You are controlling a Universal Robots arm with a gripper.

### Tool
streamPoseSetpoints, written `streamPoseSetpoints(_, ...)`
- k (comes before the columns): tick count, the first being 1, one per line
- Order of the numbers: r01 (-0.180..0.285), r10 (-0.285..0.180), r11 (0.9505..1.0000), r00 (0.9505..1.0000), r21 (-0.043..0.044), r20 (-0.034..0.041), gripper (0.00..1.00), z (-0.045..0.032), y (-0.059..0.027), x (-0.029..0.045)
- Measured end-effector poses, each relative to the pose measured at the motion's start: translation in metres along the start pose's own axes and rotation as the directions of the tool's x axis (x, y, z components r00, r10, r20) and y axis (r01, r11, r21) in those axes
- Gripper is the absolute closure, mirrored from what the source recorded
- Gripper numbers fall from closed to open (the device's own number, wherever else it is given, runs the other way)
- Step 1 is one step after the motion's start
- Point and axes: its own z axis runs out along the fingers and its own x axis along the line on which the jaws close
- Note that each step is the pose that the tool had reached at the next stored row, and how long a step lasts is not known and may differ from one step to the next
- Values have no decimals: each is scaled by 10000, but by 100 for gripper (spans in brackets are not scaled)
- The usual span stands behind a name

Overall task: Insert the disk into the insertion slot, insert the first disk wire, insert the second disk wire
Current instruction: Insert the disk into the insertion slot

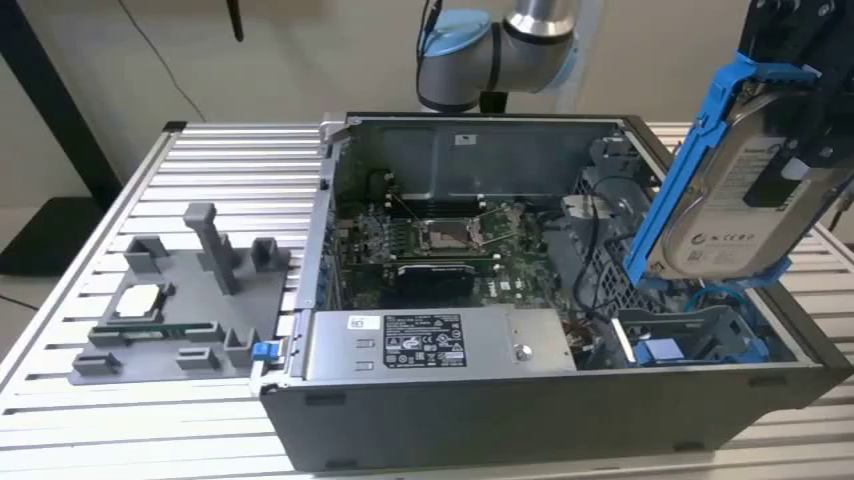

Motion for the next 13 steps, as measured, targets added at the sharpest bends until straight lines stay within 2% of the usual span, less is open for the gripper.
streamPoseSetpoints(5, 0, 0, 10000, 10000, 0, 0, 100, 20, -1, 2)
streamPoseSetpoints(11, 2, -2, 10000, 10000, 0, 44, 100, 129, -34, 35)
streamPoseSetpoints(13, 3, -3, 10000, 10000, -1, 84, 100, 162, -48, 34)
